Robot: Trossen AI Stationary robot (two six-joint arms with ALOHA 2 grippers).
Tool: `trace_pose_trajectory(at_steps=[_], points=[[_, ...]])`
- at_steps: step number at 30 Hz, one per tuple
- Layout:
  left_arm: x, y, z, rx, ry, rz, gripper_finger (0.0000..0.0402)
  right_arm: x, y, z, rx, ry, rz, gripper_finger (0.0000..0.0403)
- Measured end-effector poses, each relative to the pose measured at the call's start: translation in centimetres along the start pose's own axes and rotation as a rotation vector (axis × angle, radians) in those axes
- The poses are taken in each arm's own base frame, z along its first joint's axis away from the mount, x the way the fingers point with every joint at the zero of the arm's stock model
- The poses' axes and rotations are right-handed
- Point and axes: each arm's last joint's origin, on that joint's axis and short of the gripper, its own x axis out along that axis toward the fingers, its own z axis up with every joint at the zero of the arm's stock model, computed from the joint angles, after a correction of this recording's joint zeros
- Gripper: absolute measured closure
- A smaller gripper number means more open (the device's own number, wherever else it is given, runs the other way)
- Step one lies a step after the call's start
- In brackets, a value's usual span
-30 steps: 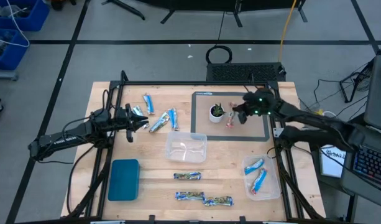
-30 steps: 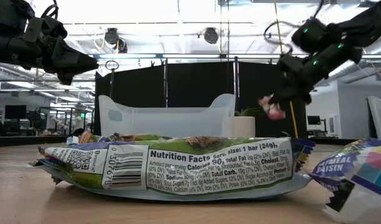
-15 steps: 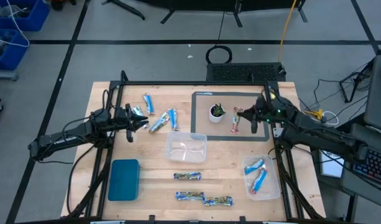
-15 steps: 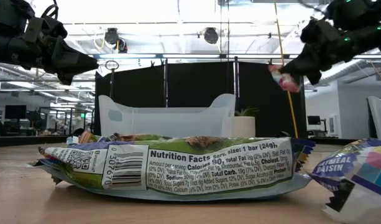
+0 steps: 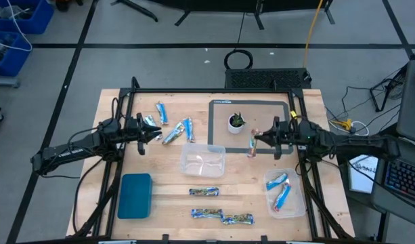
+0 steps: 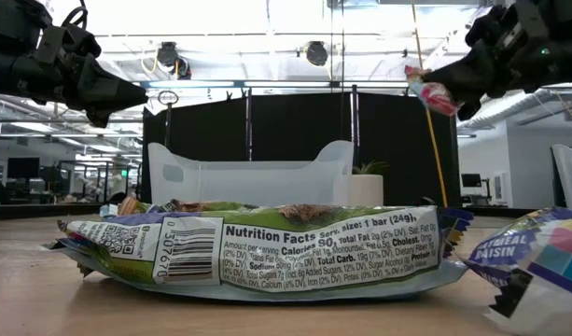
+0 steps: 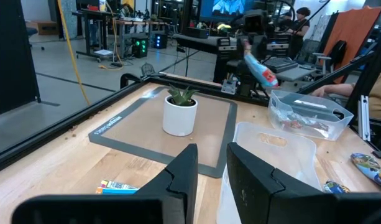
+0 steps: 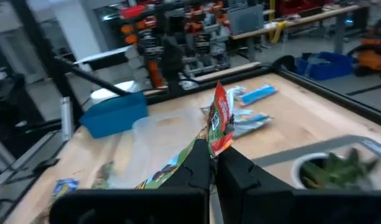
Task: Pick and place Granola Bars by type
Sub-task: Put the red granola bar into the right transparent bin
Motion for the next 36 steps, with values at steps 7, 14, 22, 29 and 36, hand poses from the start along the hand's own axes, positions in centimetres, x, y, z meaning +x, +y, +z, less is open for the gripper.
trace_pose_trajectory(at_steps=[7,14,22,29,36], points=[[0.0,0.0,0.0,0.0,0.0,0.0,0.0309,0.0,2.5,0.3,-0.083,-0.07,0.11,0.0403],[0.0,0.0,0.0,0.0,0.0,0.0,0.0309,-0.5,4.6,2.2,-0.173,-0.033,0.054,0.0403],[0.0,0.0,0.0,0.0,0.0,0.0,0.0309,-2.0,6.6,6.7,-0.253,0.043,0.048,0.0402],[0.0,0.0,0.0,0.0,0.0,0.0,0.0309,-2.9,7.2,8.6,-0.268,0.064,0.084,0.0403],[0.0,0.0,0.0,0.0,0.0,0.0,0.0309,-2.9,7.1,7.6,-0.185,0.189,0.064,0.0403]])
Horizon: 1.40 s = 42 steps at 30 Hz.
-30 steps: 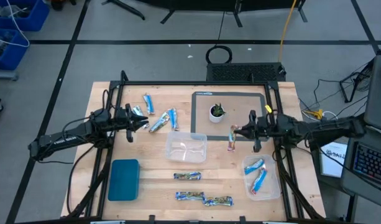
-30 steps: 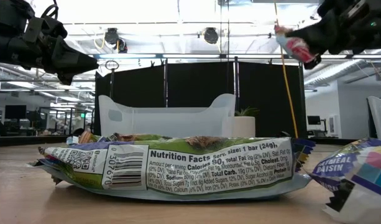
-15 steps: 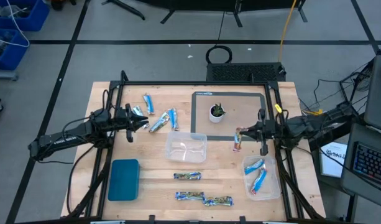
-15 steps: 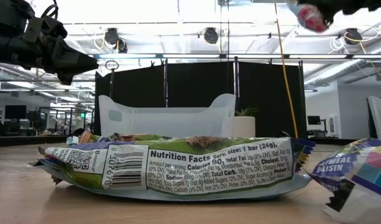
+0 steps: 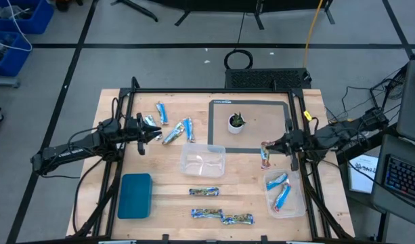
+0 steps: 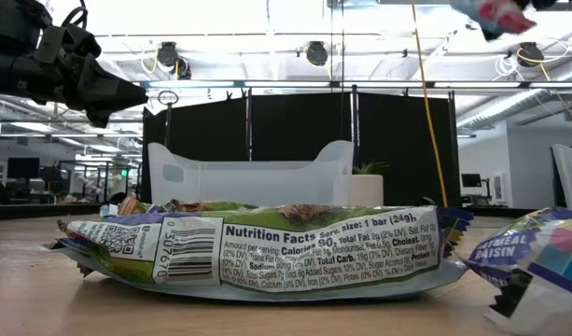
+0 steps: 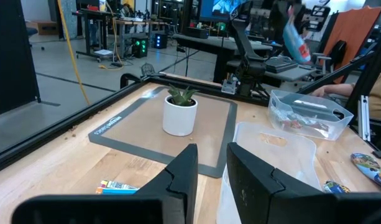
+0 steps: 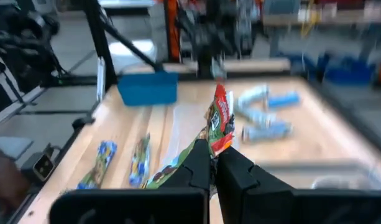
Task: Pick and place Granola Bars by type
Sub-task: Put the red granola bar into the right transparent bin
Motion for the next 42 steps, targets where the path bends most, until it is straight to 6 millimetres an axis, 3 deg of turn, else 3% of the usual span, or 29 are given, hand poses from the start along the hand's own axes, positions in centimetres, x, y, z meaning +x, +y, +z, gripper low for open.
trace_pose_trajectory(at_steps=[7,11,23,29,42], points=[[0.0,0.0,0.0,0.0,0.0,0.0,0.0309,1.6,0.8,-1.9,0.219,0.206,-0.034,0.0403],[0.0,0.0,0.0,0.0,0.0,0.0,0.0309,2.1,2.0,-2.5,0.317,0.297,0.053,0.0403],[0.0,0.0,0.0,0.0,0.0,0.0,0.0309,1.5,5.7,-4.8,0.725,0.669,0.166,0.0403],[0.0,0.0,0.0,0.0,0.0,0.0,0.0309,1.1,6.2,-5.1,0.887,0.71,0.11,0.0403],[0.0,0.0,0.0,0.0,0.0,0.0,0.0309,0.8,6.0,-5.7,1.039,0.793,0.006,0.0403]])
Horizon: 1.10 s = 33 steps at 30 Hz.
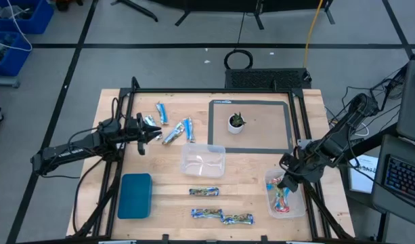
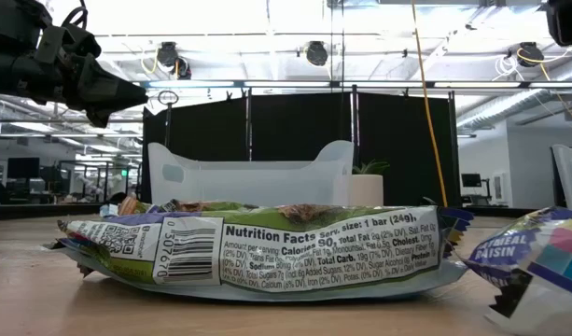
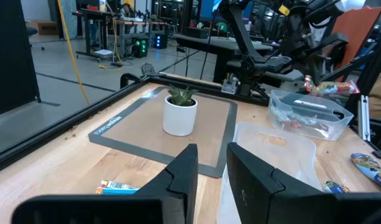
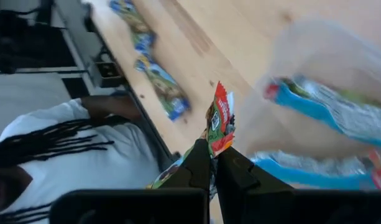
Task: Pick and place Granola Bars by type
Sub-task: Put the red granola bar into the right transparent bin
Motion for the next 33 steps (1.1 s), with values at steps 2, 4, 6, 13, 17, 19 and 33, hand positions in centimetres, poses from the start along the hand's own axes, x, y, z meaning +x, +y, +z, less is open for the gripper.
trace_pose_trajectory(at_steps=[2,4,6,13,17,19,33], points=[[0.0,0.0,0.0,0.0,0.0,0.0,0.0309,0.0,-0.2,-0.1,0.045,0.022,-0.022,0.0403],[0.0,0.0,0.0,0.0,0.001,0.001,0.0309,0.0,-0.4,-0.1,0.085,0.04,-0.045,0.0403],[0.0,0.0,0.0,0.0,0.0,0.0,0.0309,0.0,-0.6,-0.1,0.11,0.041,-0.063,0.0403],[0.0,0.0,0.0,0.0,0.0,0.0,0.0309,0.8,-1.0,-0.4,0.173,0.096,-0.178,0.0403],[0.0,0.0,0.0,0.0,0.0,0.0,0.0309,1.4,-1.0,-0.6,0.178,0.129,-0.219,0.0403],[0.0,0.0,0.0,0.0,0.0,0.0,0.0309,1.6,-1.1,-0.6,0.18,0.143,-0.23,0.0403],[0.0,0.0,0.0,0.0,0.0,0.0,0.0309,1.7,-1.7,-0.6,0.196,0.13,-0.316,0.0403]])
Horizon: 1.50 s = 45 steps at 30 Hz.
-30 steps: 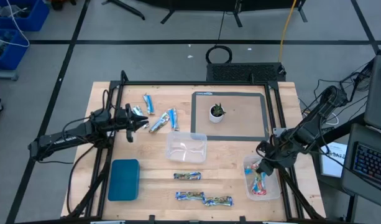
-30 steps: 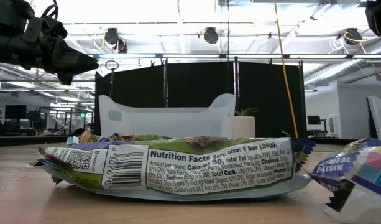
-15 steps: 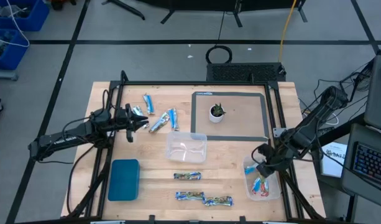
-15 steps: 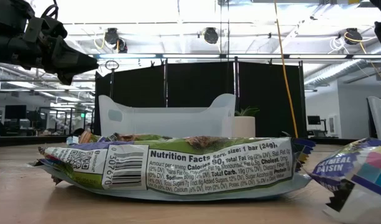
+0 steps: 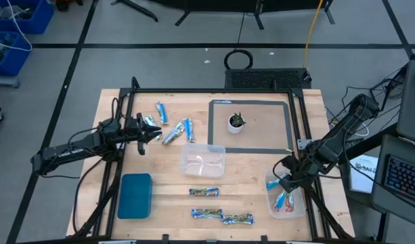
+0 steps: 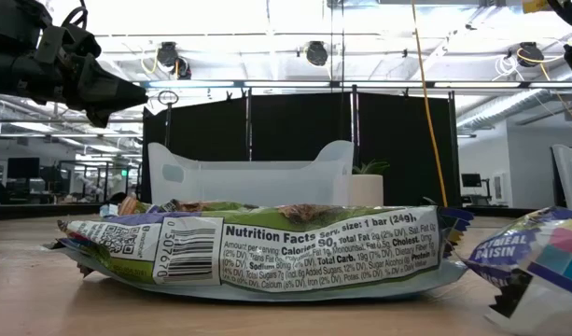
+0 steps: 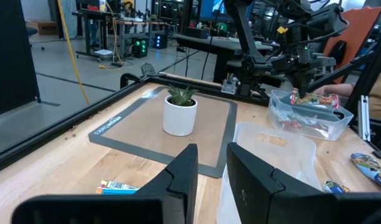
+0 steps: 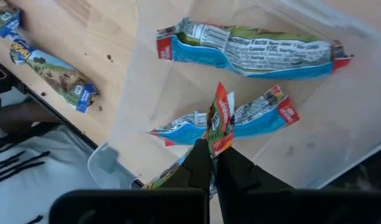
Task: Pick and place Granola Bars by type
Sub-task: Put the red granola bar into the right transparent bin
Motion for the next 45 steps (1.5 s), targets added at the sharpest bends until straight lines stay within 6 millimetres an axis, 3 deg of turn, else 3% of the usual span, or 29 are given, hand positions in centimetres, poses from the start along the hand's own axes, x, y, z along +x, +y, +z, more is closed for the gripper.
trace_pose_trajectory(at_steps=[13,21,45], points=[[0.0,0.0,-0.01,0.0,0.001,0.0,0.0309,0.0,-0.04,-0.05,0.004,0.019,-0.008,0.0403],[0.0,0.0,-0.01,0.0,0.001,0.0,0.0309,-0.05,-0.96,0.01,0.076,0.048,-0.114,0.0403],[0.0,0.0,0.0,0.0,0.0,0.0,0.0309,-0.05,-0.96,0.03,0.065,0.042,-0.113,0.0403]])
